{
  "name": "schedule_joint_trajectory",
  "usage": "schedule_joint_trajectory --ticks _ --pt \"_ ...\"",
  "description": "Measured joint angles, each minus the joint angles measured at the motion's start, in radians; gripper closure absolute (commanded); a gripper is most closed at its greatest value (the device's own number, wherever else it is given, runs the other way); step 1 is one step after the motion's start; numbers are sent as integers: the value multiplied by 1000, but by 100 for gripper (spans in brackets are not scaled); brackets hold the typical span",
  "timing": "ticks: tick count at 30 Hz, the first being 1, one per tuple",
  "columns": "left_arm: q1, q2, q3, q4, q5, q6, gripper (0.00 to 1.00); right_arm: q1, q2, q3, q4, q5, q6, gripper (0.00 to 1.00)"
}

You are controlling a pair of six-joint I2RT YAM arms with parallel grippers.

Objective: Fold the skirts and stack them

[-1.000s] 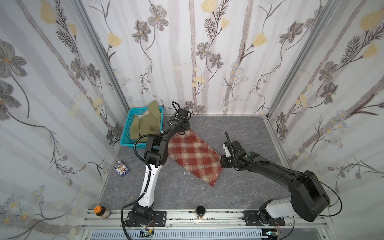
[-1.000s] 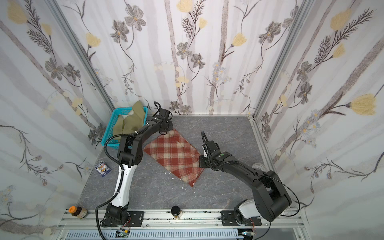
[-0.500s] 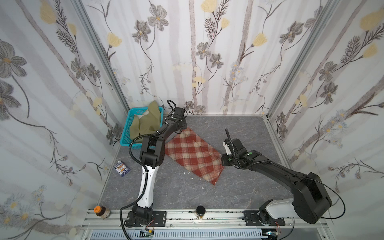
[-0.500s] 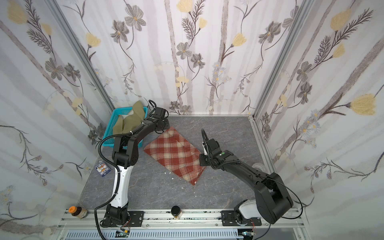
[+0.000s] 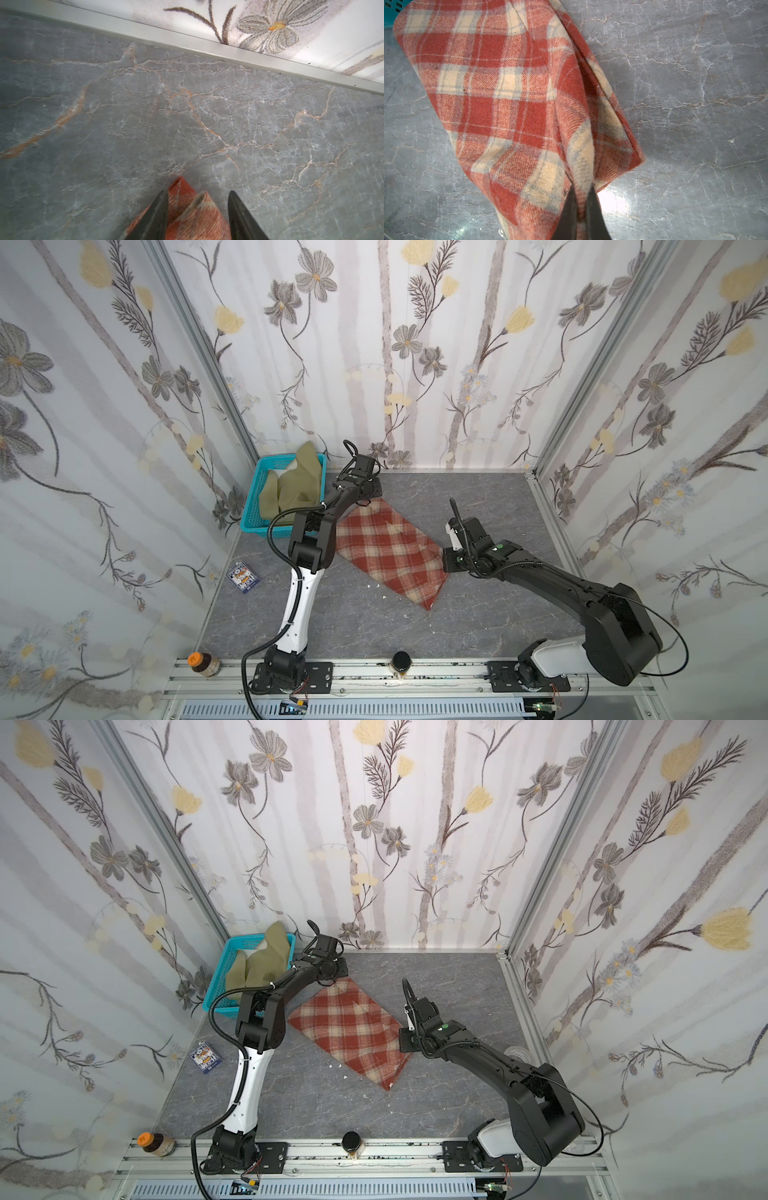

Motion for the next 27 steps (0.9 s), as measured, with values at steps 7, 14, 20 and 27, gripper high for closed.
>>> schedule_joint_trajectory --ticks 7,14,20,27 --pt "-1 24 16 -1 16 3 71 0 5 0 0 0 0 97" --pt "2 24 -6 5 19 3 67 -1 14 0 0 0 0 96" --pt "6 24 -12 6 16 3 71 -1 14 4 0 0 0 96" --pt "8 24 -17 6 15 11 100 -2 15 5 0 0 3 96"
